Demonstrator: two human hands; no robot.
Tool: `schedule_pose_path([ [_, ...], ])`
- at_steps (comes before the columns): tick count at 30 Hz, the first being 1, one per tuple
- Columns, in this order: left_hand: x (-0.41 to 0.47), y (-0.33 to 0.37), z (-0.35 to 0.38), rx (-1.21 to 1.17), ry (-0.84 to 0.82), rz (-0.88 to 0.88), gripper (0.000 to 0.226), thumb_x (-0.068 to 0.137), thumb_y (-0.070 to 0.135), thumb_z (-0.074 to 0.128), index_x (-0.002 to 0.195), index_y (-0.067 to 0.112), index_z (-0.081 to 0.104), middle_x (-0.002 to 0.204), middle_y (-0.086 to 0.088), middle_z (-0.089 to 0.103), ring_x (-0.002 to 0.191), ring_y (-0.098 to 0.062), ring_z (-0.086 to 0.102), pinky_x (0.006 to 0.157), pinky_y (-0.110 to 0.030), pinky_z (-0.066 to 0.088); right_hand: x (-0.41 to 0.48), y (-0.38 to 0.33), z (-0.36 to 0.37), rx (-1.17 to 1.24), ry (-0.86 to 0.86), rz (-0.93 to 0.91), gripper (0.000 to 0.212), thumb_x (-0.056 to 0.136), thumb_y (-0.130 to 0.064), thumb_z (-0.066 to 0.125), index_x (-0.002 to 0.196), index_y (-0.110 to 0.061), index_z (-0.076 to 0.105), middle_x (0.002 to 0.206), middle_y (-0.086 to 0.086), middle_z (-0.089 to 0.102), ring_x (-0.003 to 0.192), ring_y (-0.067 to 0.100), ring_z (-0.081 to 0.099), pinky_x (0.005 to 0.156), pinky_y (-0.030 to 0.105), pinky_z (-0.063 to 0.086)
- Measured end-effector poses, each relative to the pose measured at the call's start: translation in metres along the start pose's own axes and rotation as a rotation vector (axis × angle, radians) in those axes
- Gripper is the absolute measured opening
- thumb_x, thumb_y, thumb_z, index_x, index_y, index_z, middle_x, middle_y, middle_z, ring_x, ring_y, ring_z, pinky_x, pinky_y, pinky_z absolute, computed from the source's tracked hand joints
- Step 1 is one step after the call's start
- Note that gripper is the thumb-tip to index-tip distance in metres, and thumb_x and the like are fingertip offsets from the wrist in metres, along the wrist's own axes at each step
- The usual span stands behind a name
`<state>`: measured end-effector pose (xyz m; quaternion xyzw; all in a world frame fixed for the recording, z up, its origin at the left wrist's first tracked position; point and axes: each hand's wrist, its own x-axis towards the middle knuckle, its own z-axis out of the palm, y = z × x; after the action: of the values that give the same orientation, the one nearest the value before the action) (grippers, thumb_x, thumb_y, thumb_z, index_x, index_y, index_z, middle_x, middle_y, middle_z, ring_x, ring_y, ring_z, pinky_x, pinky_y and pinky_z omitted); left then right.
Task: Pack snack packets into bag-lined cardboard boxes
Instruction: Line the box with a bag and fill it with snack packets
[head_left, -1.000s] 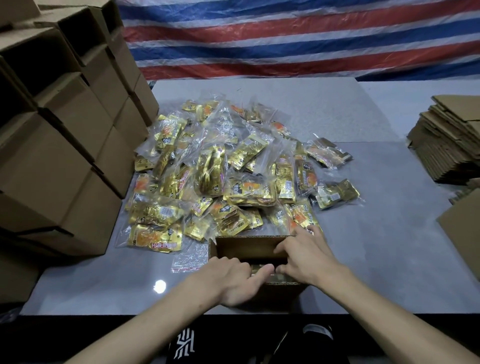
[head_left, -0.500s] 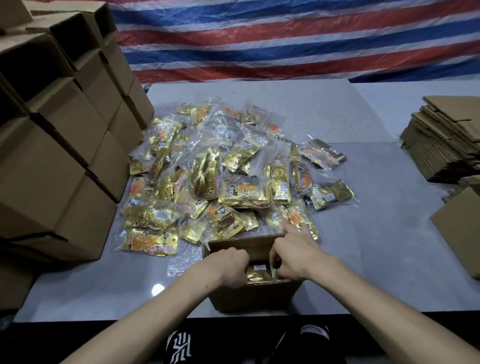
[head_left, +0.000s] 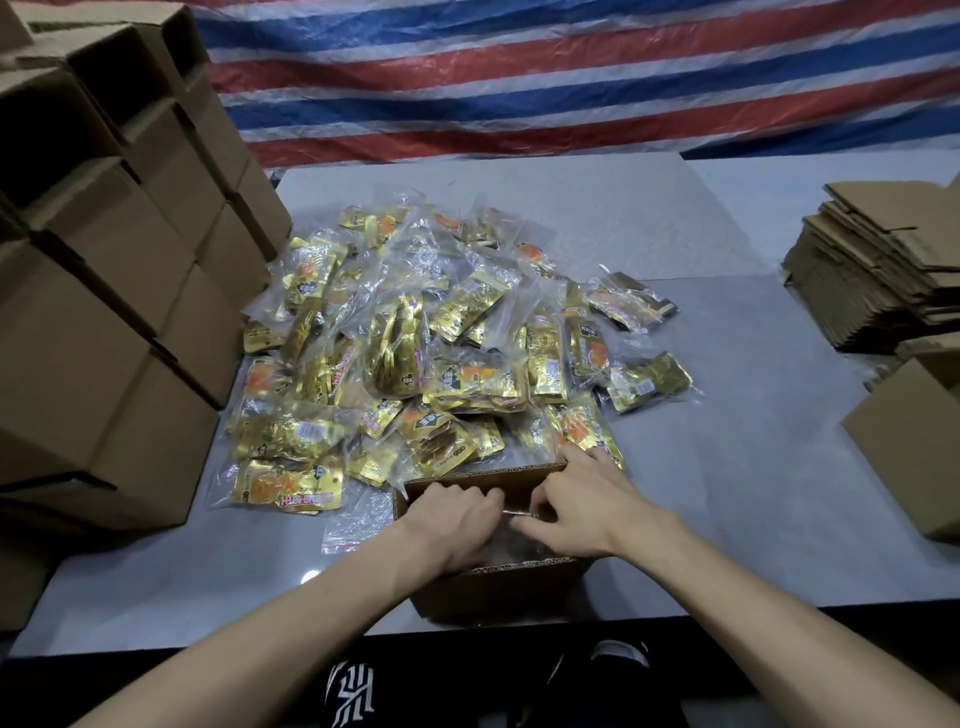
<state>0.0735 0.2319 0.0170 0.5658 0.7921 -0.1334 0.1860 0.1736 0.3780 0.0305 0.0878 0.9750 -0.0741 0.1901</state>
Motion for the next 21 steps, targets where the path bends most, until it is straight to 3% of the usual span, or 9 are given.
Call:
schedule_pose_path([
  [2, -0.004, -0.004, -0.001, 0.024, 0.095, 0.001, 0.034, 0.101, 0.029, 0.049, 0.125, 0.007, 0.040, 0.116, -0.013, 0.065, 0.102, -0.038, 0.066, 0.070, -0.039, 0.035, 0.001, 0.001, -0.002, 0.021, -0.015, 0.001, 0.068, 0.077, -0.087, 0.039, 0.090, -0.030, 0.072, 0.077, -0.009, 0.057, 0.114, 0.020, 0.039, 0.097, 0.044, 0.030],
  [3, -0.006, -0.006, -0.001, 0.028, 0.125, 0.003, 0.031, 0.101, 0.026, 0.049, 0.124, 0.008, 0.038, 0.114, -0.012, 0.066, 0.100, -0.038, 0.066, 0.069, -0.039, 0.034, 0.002, 0.001, -0.003, 0.030, -0.018, 0.005, 0.062, 0.075, -0.086, 0.047, 0.089, -0.031, 0.070, 0.080, -0.009, 0.058, 0.114, 0.019, 0.039, 0.097, 0.043, 0.030],
  [6, -0.012, -0.009, 0.001, -0.011, 0.214, 0.028, 0.020, 0.106, 0.029, 0.039, 0.116, 0.011, 0.038, 0.105, -0.007, 0.069, 0.089, -0.035, 0.068, 0.065, -0.038, 0.032, 0.004, -0.004, -0.005, 0.040, 0.027, -0.006, 0.023, 0.080, -0.051, 0.072, 0.075, -0.031, 0.062, 0.078, -0.013, 0.054, 0.107, 0.014, 0.040, 0.097, 0.037, 0.033],
  [8, -0.015, -0.011, 0.003, -0.067, 0.251, 0.049, 0.026, 0.107, 0.039, 0.028, 0.105, 0.015, 0.037, 0.094, -0.006, 0.068, 0.076, -0.032, 0.066, 0.063, -0.037, 0.032, 0.005, -0.005, -0.004, 0.062, 0.057, -0.002, 0.022, 0.080, -0.032, 0.071, 0.066, -0.030, 0.054, 0.077, -0.014, 0.056, 0.104, 0.012, 0.043, 0.100, 0.034, 0.033],
  [11, -0.018, -0.019, 0.002, -0.157, 0.094, 0.056, 0.033, 0.099, 0.051, 0.036, 0.096, 0.018, 0.034, 0.077, 0.004, 0.053, 0.063, -0.020, 0.049, 0.068, -0.037, 0.030, 0.005, -0.003, -0.003, 0.107, 0.090, 0.010, 0.017, 0.078, -0.030, 0.066, 0.068, -0.029, 0.052, 0.080, -0.013, 0.058, 0.102, 0.012, 0.044, 0.092, 0.032, 0.031],
  [14, -0.015, -0.025, -0.004, -0.182, -0.067, 0.027, 0.035, 0.092, 0.042, 0.058, 0.105, 0.018, 0.037, 0.089, 0.002, 0.053, 0.081, -0.024, 0.054, 0.073, -0.036, 0.031, 0.006, -0.002, 0.000, 0.122, 0.129, -0.002, 0.018, 0.079, -0.026, 0.068, 0.070, -0.030, 0.052, 0.077, -0.015, 0.054, 0.101, 0.011, 0.045, 0.094, 0.032, 0.034],
  [18, -0.008, -0.027, -0.004, -0.027, 0.016, -0.013, 0.034, 0.090, 0.027, 0.064, 0.118, 0.012, 0.052, 0.110, -0.010, 0.065, 0.099, -0.032, 0.064, 0.073, -0.036, 0.041, 0.007, 0.002, 0.002, 0.161, 0.162, 0.022, 0.018, 0.079, -0.026, 0.072, 0.074, -0.032, 0.056, 0.078, -0.015, 0.049, 0.092, 0.007, 0.035, 0.085, 0.029, 0.030],
  [21, -0.005, -0.031, 0.000, 0.059, 0.070, -0.072, 0.031, 0.090, 0.030, 0.064, 0.115, 0.013, 0.058, 0.113, -0.011, 0.068, 0.102, -0.033, 0.065, 0.072, -0.037, 0.040, 0.006, 0.009, 0.001, 0.219, 0.129, 0.020, 0.011, 0.084, -0.044, 0.068, 0.091, -0.036, 0.064, 0.090, -0.013, 0.048, 0.099, 0.011, 0.040, 0.091, 0.033, 0.035],
])
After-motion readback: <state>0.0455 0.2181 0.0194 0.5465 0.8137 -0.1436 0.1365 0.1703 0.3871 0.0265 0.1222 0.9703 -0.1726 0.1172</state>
